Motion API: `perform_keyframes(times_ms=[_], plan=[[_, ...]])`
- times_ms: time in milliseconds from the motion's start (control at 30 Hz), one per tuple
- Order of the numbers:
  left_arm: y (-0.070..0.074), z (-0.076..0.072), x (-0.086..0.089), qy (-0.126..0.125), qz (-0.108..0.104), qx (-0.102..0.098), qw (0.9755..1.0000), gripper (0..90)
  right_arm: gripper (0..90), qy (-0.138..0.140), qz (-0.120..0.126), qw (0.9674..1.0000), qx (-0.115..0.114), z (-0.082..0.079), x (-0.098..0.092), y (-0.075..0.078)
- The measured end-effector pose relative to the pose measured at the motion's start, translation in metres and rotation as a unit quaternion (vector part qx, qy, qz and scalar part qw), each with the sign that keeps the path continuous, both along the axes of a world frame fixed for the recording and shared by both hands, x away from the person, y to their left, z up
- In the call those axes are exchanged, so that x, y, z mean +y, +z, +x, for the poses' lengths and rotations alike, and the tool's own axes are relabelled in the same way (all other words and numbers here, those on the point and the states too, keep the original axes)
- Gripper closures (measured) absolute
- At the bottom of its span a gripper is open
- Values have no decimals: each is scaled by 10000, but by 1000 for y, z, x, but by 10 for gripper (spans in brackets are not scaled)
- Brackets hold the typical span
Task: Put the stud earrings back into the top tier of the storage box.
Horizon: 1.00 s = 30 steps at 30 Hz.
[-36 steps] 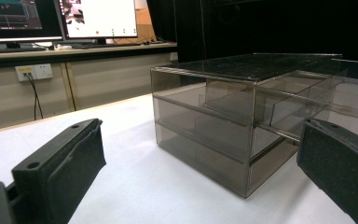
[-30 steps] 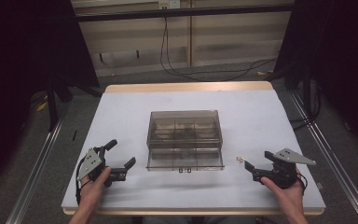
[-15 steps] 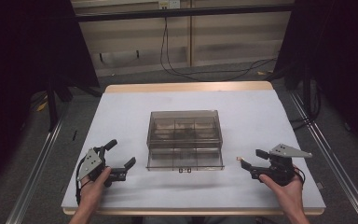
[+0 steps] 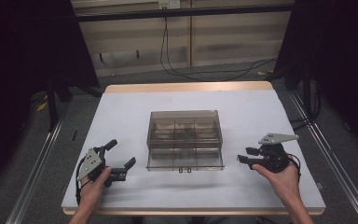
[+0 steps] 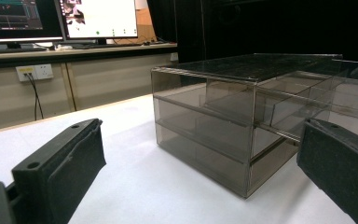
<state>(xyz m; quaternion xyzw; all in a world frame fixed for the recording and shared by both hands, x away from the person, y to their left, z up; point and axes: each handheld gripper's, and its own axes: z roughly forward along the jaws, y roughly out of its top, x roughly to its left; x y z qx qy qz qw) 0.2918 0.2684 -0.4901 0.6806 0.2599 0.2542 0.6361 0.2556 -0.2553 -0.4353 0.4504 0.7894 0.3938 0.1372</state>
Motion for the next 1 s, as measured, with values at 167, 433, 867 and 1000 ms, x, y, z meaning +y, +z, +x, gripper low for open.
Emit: perform_keyframes(times_ms=[167, 433, 867, 1000], plan=[[0, 0, 0, -3, 22, -5, 10000, 7, 552, 433, -14, 9981, 432, 11, 3, 1], [0, 0, 0, -2, 14, -11, 10000, 7, 605, 562, -248, 9950, 790, 22, 9, 8], [0, 0, 1, -7, 30, -9, 10000, 7, 729, 492, -821, 9794, 1780, 45, 9, 4], [0, 0, 1, -12, 45, -7, 10000, 7, 792, 629, -1130, 9714, 1990, 51, 11, 2]])
